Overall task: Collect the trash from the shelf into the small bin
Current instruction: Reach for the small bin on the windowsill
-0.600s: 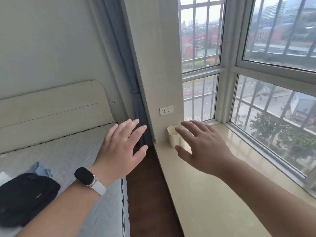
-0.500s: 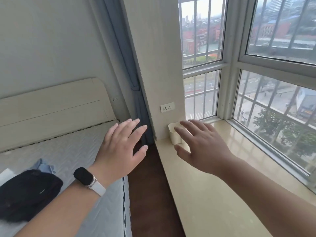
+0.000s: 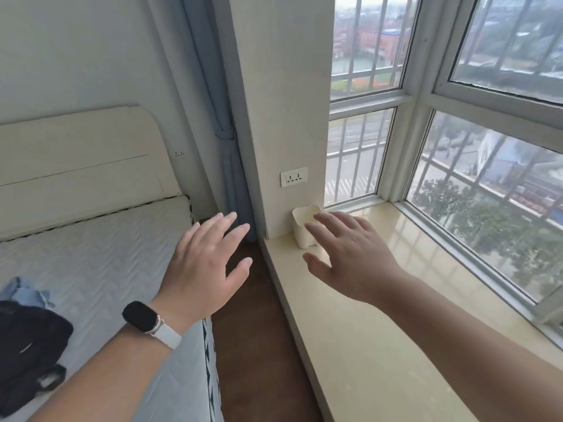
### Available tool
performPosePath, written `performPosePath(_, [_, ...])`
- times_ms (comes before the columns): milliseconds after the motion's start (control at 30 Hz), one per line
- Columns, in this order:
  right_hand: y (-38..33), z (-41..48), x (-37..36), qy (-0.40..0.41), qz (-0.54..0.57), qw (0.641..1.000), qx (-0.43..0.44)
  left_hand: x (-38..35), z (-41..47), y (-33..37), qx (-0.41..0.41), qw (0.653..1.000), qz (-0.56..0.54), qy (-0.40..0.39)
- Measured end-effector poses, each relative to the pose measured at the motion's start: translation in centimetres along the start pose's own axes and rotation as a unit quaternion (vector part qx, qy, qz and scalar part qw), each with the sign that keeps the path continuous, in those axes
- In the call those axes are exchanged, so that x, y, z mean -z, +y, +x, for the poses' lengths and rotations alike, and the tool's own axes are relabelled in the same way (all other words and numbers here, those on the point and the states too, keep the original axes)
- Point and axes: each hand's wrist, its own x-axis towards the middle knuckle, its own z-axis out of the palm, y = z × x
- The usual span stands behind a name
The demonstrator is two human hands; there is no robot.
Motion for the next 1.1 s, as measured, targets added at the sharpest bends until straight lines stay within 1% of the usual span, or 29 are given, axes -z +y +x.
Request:
performPosePath(233, [-4.3, 6.8, -3.3, -0.035, -0.030, 0.999, -0.007, -3.1, 2.0, -9.8, 0.004, 1.000, -0.014, -0.003])
performPosePath(367, [-5.7, 8.6, -5.6, -0.066, -0.047, 0.996, -0.020, -5.0, 2.8, -13.1, 0.004, 0.999, -0.032, -0.012])
performPosePath(733, [-5.7, 13.3, -9.5, -0.107, -0.048, 0.993, -0.030, -8.9, 6.1, -16.6, -0.003, 0.997, -0.067, -0.042])
performPosePath(933, [-3.4, 15.5, -12.5, -0.116, -0.032, 0.992, -0.042, -11.9, 9.0, -17.0, -0.009, 0.996, -0.067, -0.065])
performPosePath(1100, [0.0, 18.3, -15.9, -0.125, -0.008, 0.990, -0.060, -15.7, 13.0, -17.1, -0.014, 0.992, -0.067, -0.102])
